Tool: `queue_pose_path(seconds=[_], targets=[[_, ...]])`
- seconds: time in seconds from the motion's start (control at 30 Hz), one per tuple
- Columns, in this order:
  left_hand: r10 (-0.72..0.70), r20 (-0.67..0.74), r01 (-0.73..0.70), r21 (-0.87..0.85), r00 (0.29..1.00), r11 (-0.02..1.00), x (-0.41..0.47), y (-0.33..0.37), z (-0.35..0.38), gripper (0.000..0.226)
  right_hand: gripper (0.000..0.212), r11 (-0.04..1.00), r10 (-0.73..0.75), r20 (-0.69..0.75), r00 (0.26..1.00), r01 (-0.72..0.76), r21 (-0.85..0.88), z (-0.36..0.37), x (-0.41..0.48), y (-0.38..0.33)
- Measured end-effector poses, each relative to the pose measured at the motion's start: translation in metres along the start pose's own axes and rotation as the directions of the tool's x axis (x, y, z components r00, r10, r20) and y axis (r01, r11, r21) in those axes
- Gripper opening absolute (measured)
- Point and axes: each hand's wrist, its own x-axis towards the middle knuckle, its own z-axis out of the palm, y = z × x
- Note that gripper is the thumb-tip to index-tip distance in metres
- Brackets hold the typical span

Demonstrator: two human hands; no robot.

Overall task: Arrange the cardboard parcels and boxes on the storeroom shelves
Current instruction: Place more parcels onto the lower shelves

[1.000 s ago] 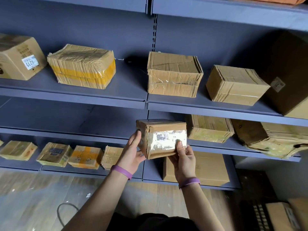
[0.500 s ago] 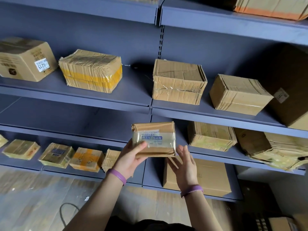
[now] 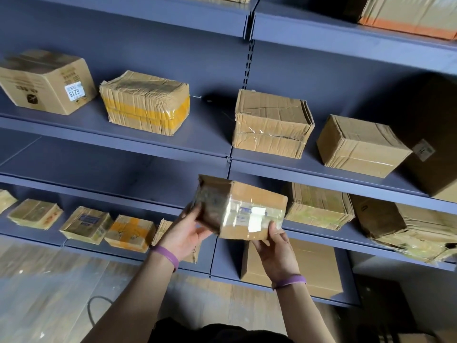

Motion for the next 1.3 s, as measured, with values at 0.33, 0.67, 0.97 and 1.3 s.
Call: queue_pose_path(seconds=[0.33,0.67,0.97,1.3], targets=[[0.193,-0.046,-0.167,0.329,0.980,0.929,-0.008,0.002,0.024,0.051,0.020,0.977,-0.210,-0.074,0.975,0.207,-0.047,0.003,0.002,0.003],[0.307,-0.139,-0.247,0.335,0.941,0.909,-0.004,-0.002,0.015,0.035,0.041,0.963,-0.205,-0.003,0.979,0.201,-0.181,0.008,-0.004,-0.001],[0.158,-0.032,-0.143,0.269,0.987,0.952,-0.009,-0.005,0.008,0.045,0.052,0.995,0.051,0.047,0.998,-0.055,0.079,0.006,-0.007,0.000],[0.096,-0.086,-0.067,0.299,0.992,0.952,0.000,-0.009,0.011,0.051,0.022,0.996,-0.072,0.042,0.996,0.070,0.055,0.006,-0.010,0.012]])
